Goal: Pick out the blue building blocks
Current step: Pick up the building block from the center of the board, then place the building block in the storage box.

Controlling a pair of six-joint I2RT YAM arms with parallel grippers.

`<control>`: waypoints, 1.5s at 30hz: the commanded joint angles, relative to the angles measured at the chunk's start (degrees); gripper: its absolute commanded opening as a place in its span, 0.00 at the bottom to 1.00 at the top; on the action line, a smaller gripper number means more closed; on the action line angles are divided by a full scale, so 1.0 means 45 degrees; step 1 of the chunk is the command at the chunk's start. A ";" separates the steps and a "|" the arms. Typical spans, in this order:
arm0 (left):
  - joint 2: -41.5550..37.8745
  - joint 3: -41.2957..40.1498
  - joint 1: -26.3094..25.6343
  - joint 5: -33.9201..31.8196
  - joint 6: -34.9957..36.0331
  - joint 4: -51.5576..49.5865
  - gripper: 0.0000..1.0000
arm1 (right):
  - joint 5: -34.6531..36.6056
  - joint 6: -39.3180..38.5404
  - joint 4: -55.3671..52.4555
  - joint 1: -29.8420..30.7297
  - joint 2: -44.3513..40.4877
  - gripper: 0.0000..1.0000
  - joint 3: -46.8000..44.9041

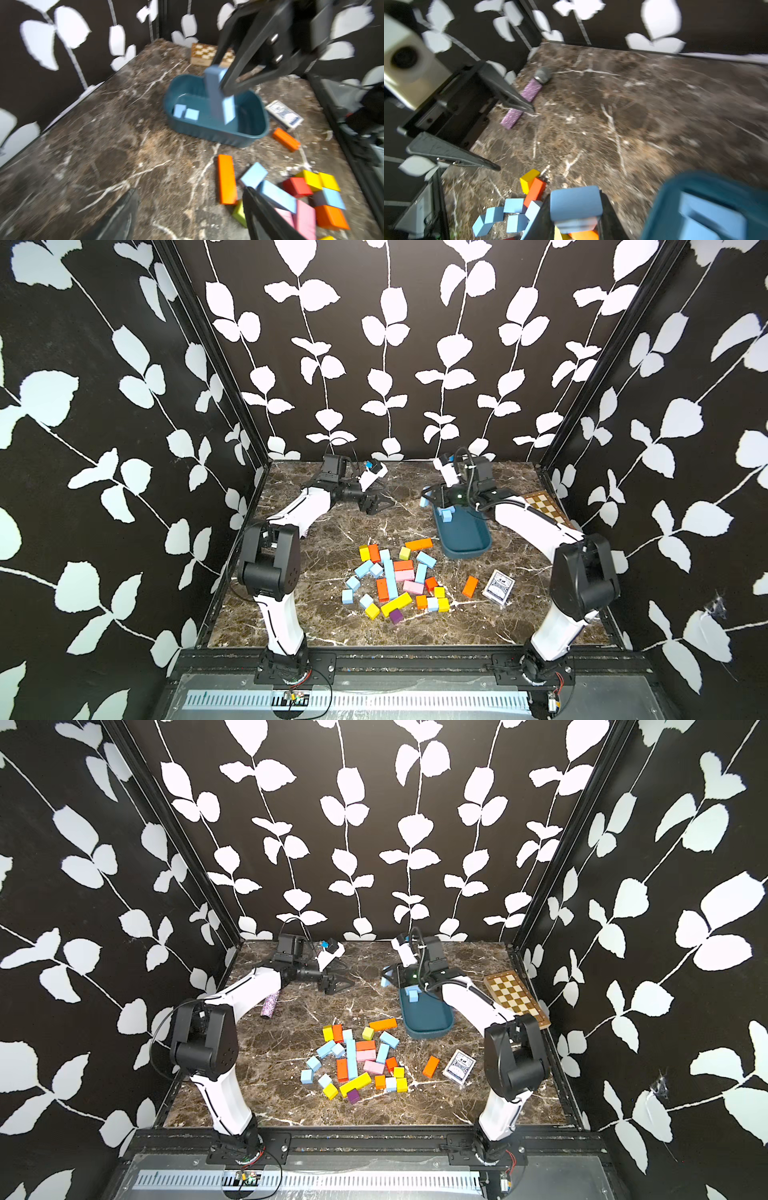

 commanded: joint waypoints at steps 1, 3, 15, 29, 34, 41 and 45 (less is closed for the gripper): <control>0.0127 0.0084 -0.0336 -0.1985 -0.0578 0.0594 0.80 | 0.2294 0.1605 -0.1870 -0.0214 -0.0658 0.11 -0.0135; 0.0328 0.0333 -0.0508 -0.2622 -0.0591 0.0436 0.80 | 0.2733 0.2362 -0.2575 -0.0400 -0.0805 0.13 -0.0189; 0.0829 0.1025 -0.1035 -0.3948 -0.0802 -0.0088 0.79 | 0.5353 0.4642 -0.7503 -0.1098 -0.0771 0.13 0.0653; 0.0922 0.1219 -0.1085 -0.4554 -0.0212 -0.0499 0.79 | 0.6216 0.3933 -1.0510 -0.1314 0.1862 0.15 0.2975; 0.0993 0.1358 -0.1095 -0.4699 -0.0066 -0.0663 0.79 | 0.7305 0.2630 -1.1613 -0.1310 0.2667 0.16 0.3869; 0.0975 0.1266 -0.1094 -0.4746 0.0059 -0.0845 0.79 | 0.8440 0.0704 -1.2464 -0.1373 0.3773 0.17 0.4716; 0.0905 0.1129 -0.1095 -0.4818 0.0230 -0.0988 0.79 | 0.8565 0.0080 -1.2745 -0.1467 0.4580 0.18 0.5527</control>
